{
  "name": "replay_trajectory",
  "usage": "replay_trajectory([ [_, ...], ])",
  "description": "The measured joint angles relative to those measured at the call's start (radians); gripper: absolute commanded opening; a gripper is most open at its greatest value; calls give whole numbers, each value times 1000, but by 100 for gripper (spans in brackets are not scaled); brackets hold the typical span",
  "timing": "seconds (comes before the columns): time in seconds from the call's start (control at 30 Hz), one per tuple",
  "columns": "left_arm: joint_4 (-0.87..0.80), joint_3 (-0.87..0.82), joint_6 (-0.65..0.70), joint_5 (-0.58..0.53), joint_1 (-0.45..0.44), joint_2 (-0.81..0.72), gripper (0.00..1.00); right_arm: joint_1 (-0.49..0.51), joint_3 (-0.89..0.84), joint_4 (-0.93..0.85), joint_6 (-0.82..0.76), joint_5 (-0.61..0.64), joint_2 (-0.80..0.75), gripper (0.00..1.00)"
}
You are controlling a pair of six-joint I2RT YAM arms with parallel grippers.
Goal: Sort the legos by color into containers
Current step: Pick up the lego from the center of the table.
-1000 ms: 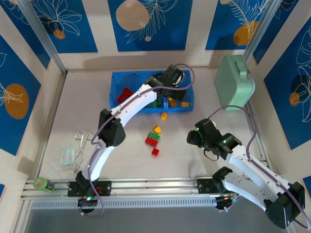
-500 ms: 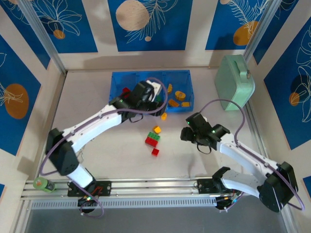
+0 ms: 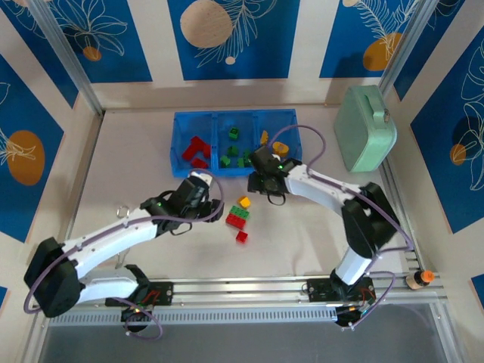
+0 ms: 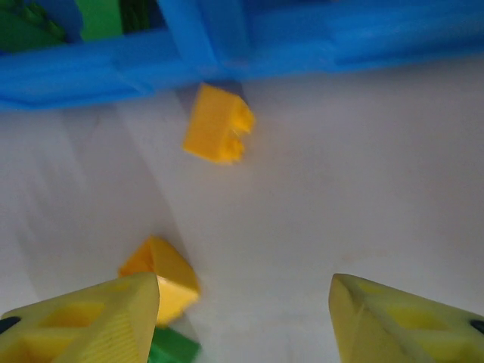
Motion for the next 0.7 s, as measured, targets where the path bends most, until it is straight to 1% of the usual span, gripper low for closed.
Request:
replay_trajectory([
  [0.1,1,-64,-31,-2,0,-51,73,0,100,-10,-10,5,105,57],
  [0.17,0,-101,-47,-3,0,-75,73,-1,153,-17,-14,10,159,56],
  [0.37,-2,-158,-71,-5,0,-126,72,-5,272,-68,-19,24,275,55],
  [0.5,0,-164,-76,-10,0,-133,72,-9,299,-93,-18,32,314,53],
  [0.7,7,-179,-76,-10,0,-133,71,-21,314,-106,-14,54,329,51],
])
